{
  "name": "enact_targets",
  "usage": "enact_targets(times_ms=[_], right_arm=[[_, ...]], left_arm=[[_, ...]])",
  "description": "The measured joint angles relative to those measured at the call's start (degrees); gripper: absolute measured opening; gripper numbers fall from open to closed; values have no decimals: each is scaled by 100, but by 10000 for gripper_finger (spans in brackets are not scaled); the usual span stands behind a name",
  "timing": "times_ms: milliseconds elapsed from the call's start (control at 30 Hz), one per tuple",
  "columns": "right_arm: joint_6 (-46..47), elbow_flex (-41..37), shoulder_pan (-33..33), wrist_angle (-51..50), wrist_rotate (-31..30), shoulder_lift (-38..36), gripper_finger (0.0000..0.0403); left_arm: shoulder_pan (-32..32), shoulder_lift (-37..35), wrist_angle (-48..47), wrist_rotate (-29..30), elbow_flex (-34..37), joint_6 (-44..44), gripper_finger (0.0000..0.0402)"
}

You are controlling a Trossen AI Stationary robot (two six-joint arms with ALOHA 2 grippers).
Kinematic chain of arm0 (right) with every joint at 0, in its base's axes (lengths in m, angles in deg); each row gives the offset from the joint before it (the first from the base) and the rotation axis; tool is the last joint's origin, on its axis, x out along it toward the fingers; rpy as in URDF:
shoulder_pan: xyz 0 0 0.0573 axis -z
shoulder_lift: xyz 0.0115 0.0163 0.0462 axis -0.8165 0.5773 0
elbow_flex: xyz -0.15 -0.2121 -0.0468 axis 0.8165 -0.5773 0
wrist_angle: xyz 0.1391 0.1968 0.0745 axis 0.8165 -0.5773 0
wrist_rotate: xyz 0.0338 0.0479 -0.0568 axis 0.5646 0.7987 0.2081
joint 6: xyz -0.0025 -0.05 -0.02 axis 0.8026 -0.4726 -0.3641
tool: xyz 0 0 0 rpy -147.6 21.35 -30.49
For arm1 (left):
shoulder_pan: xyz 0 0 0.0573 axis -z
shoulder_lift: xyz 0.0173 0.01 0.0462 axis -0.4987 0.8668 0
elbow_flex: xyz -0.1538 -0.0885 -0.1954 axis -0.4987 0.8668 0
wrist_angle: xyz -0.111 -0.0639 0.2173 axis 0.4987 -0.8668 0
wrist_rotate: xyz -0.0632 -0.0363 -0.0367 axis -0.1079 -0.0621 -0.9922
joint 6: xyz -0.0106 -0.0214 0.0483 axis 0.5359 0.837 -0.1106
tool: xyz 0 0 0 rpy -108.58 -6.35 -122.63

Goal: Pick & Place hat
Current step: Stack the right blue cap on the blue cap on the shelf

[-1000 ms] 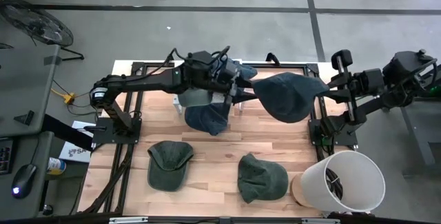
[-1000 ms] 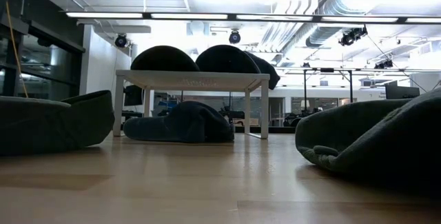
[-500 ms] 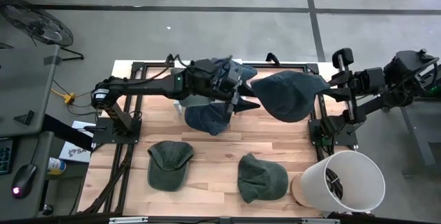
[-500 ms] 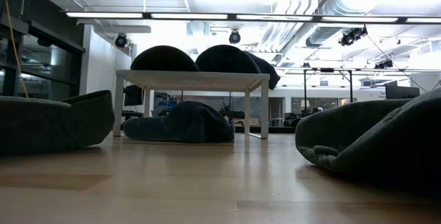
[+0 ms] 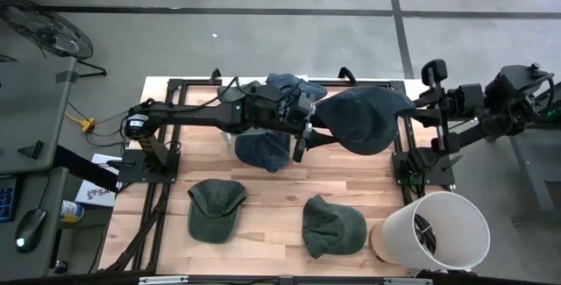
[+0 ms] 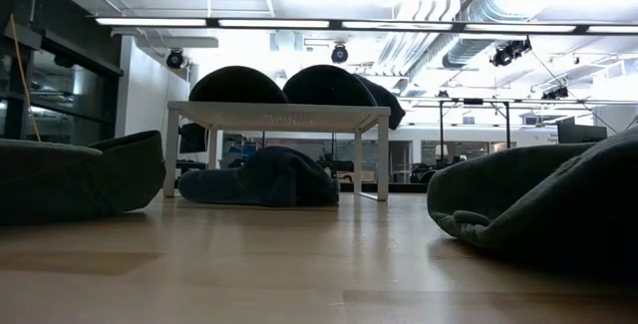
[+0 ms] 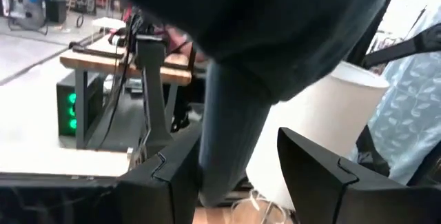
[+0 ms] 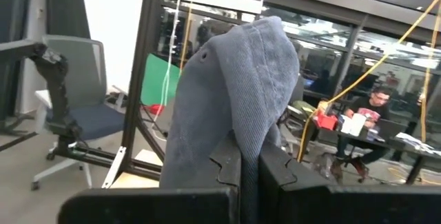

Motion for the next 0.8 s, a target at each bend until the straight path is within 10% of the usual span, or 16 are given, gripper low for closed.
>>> enact_targets(times_ms=[567,800], right_arm=[[216,0,-2,-248,-1014,0,3],[370,-7,-2,-473,-1224,5,3]], left_arm=[[145,15,232,-322,2,147,180],[188,15,236,44,2,42,107]])
